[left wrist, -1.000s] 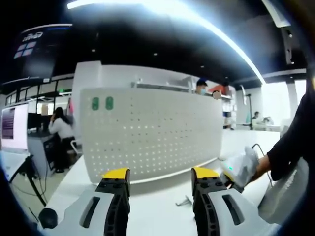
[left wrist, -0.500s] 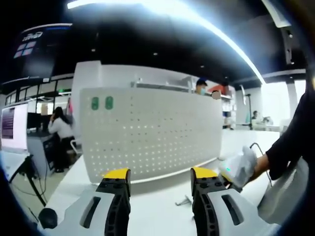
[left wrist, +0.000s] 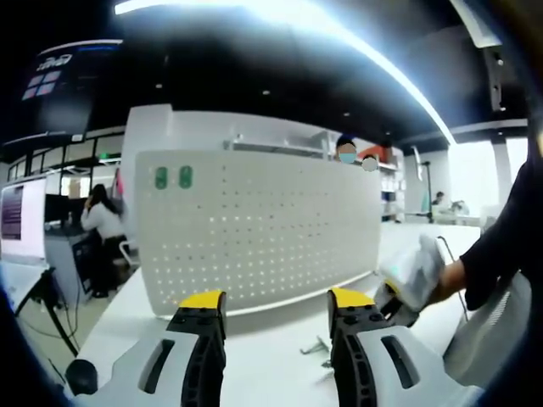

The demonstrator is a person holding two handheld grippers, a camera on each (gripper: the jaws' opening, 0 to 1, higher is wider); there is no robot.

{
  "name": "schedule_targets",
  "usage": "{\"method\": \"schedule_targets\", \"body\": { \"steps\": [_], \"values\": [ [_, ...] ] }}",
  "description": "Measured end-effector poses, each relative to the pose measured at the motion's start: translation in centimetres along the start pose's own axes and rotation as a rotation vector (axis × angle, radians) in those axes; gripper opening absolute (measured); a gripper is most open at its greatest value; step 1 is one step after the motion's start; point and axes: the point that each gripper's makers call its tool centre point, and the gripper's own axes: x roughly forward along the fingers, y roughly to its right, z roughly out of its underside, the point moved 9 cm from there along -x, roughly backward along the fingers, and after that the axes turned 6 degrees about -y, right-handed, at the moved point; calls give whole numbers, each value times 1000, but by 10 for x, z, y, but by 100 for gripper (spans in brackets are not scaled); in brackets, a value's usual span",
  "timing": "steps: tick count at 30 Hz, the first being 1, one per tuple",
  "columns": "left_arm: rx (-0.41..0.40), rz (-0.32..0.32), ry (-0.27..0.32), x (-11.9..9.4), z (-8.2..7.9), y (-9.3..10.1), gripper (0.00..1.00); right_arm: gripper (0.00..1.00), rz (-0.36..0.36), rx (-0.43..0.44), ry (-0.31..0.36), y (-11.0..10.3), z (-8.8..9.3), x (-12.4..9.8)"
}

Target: Insert the hook assembly into the mounting plate slot until the hook locks in place.

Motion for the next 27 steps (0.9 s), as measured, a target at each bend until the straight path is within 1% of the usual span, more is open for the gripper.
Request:
{"method": "schedule_targets", "body": {
  "steps": [3,6,13,16,22,25,27],
  "values": [
    [2,2,0,0,0,0,48,0,13,19,10,2,-1,-4],
    [2,5,-2,0,0,1,48,0,36,49,55,5,-9,-12],
    [12,28,-12,2,1,5,47,0,105,146,197,17,-31,-36],
    [9,34,-12,2,0,6,47,0,123,179,243,20,-38,-45],
    [11,45,-14,4,-2,7,47,0,166,204,315,24,-56,-61],
    [9,55,-6,7,-5,10,47,0,180,235,381,24,-69,-70],
    [15,58,-2,9,-7,12,47,0,187,237,410,23,-78,-76]
  ]
}}
